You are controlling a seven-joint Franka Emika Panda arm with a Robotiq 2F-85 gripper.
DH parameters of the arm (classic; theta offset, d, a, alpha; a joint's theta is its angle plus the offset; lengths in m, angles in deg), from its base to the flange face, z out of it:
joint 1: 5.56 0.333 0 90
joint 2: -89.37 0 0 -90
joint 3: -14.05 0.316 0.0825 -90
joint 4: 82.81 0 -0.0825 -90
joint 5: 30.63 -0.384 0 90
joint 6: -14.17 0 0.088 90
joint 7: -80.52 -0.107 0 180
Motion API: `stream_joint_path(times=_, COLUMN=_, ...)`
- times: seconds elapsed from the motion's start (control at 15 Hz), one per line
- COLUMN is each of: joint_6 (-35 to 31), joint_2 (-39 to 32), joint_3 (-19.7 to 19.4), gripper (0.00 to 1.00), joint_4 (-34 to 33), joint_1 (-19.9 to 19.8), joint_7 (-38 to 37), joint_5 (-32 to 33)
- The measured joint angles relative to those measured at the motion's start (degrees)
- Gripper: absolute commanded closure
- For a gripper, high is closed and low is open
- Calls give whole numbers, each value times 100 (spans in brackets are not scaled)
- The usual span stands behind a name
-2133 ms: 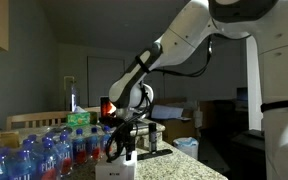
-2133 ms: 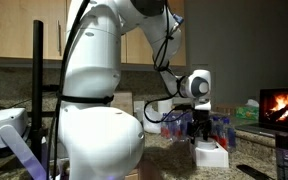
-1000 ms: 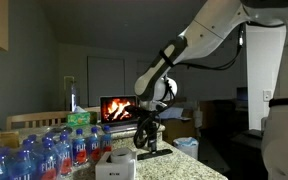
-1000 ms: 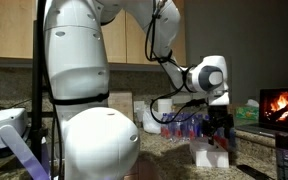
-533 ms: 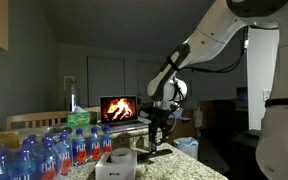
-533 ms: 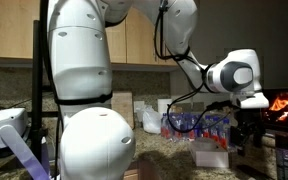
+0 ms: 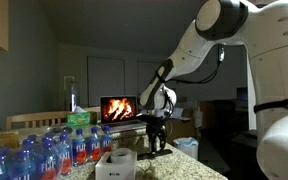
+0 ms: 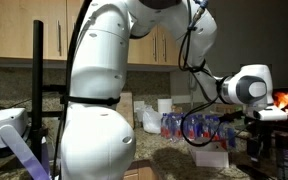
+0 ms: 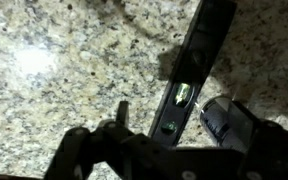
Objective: Take the bottle and the black object and put them on the counter, then stack the clear tape, the black object and the bottle on the box
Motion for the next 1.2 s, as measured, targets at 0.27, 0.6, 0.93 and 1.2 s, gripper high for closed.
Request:
stream_joint_path(times=0.27, joint_6=8, joint_2=-519, joint_3=84, gripper=0, joint_4=-436, joint_1=147, joint_7=151, joint_5=-43)
stream_joint_path(times=0.6, joint_6=256, joint_2=-1007, joint_3=188, gripper=0, joint_4=-691, joint_1=162, joint_7=634, joint_5=-792)
stream_joint_path(times=0.93, joint_6=170, joint_2=-1189, joint_3=138, gripper=0, joint_4=-700, joint_1=142, joint_7=738, joint_5=-1188)
stream_joint_path(times=1.2, joint_6=-23, joint_2=-1228, joint_3=133, gripper=0, joint_4=-701, joint_1=148, joint_7=738, joint_5=-1262)
